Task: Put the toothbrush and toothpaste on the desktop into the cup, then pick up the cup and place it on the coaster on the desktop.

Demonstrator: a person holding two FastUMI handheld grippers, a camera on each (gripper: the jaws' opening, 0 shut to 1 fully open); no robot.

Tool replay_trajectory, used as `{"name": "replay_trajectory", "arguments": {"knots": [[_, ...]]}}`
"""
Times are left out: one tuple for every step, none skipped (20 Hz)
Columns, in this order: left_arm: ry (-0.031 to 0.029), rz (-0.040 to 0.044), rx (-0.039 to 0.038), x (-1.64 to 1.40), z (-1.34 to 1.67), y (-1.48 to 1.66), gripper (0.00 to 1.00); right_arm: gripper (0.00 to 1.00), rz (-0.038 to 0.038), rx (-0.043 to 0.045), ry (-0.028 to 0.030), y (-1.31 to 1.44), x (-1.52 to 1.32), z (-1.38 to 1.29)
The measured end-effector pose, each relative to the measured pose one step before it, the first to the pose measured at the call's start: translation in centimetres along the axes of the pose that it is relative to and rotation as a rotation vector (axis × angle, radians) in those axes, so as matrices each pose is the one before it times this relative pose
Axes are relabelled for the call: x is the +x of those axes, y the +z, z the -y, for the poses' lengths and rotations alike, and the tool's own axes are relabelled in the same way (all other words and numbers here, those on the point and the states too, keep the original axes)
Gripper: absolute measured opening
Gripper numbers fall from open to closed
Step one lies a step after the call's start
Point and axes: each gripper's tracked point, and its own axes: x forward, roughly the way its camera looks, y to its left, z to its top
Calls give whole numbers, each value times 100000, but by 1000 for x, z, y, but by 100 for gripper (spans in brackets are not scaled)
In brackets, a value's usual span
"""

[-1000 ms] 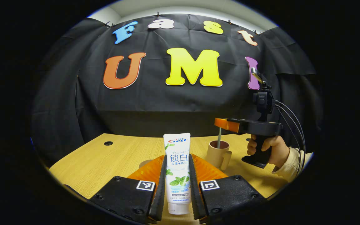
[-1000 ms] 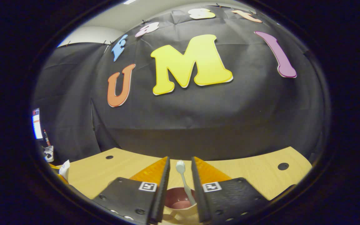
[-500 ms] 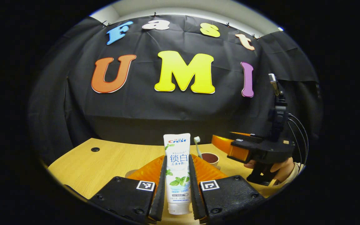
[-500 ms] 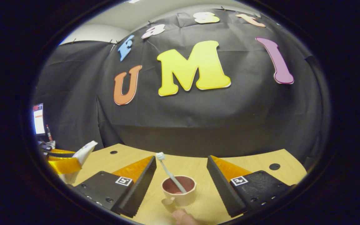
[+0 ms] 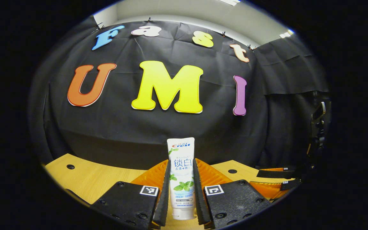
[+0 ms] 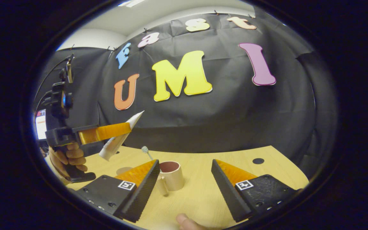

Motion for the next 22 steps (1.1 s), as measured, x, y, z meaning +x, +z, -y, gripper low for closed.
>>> {"name": "replay_trajectory", "arguments": {"knots": [[-229, 341, 1294, 886, 83, -219, 38, 96, 91, 2301, 104, 6, -171, 307], [-310, 804, 1178, 679, 152, -62, 39, 96, 527, 2106, 929, 73, -62, 23], [-2522, 1058, 69, 1190, 574, -491, 39, 96, 1035, 820, 231, 138, -43, 188], [-1939, 408, -297, 801, 578, -311, 39, 97, 752, -834, -935, 49, 45, 258], [-1499, 542, -181, 1064, 576, -444, 38, 97, 657, -1808, -1137, -102, 39, 144], [-734, 189, 268, 759, 312, -341, 38, 96, -192, -974, 576, -294, -95, -212], [-668, 344, -12, 762, 242, -355, 38, 97, 623, 467, 679, 155, 7, -183], [-1120, -264, 51, 477, 396, -493, 38, 97, 162, 547, 764, 9, -44, -102], [-639, -271, -491, 683, 401, -510, 39, 96, 18, 842, -175, 42, 219, 88], [-1262, -957, -658, 405, 560, -706, 39, 97, -733, 312, -588, -314, 218, 270], [-1668, -502, -626, 311, 382, -514, 39, 100, -1745, -522, -1013, -410, 184, 316], [-306, 881, -389, 331, -73, -247, 39, 100, -893, -388, -1170, -210, 107, 347], [-271, 94, 466, 490, -167, -181, 39, 97, -602, -107, -987, -10, 35, 245], [223, 101, 588, 153, -312, -236, 39, 97, 51, 589, -1112, 60, -106, 345], [229, -76, 487, 171, -398, -265, 39, 97, -1283, 1293, -2138, 12, -206, 469], [-309, -664, 424, 81, -113, -324, 39, 97, -1136, 2007, -1449, 137, -473, 452], [-70, 285, 5, 134, -219, -149, 39, 97, -674, 1527, 109, 220, -734, 113], [-484, 654, -159, 77, -76, 98, 40, 97, -359, 102, -364, 167, -708, 312], [-391, -76, 493, 126, 34, -114, 40, 97, -126, -1858, -1598, 154, -737, 657], [167, -156, 103, 140, -70, -357, 40, 97, 815, -2557, -2138, 188, -732, 799], [-343, -252, -121, 160, 73, -415, 41, 97, 1630, -1993, -1632, 441, -589, 552], [-538, -998, 627, 125, 212, -509, 41, 96, 1451, -1252, -1000, 336, -411, 318]]}}
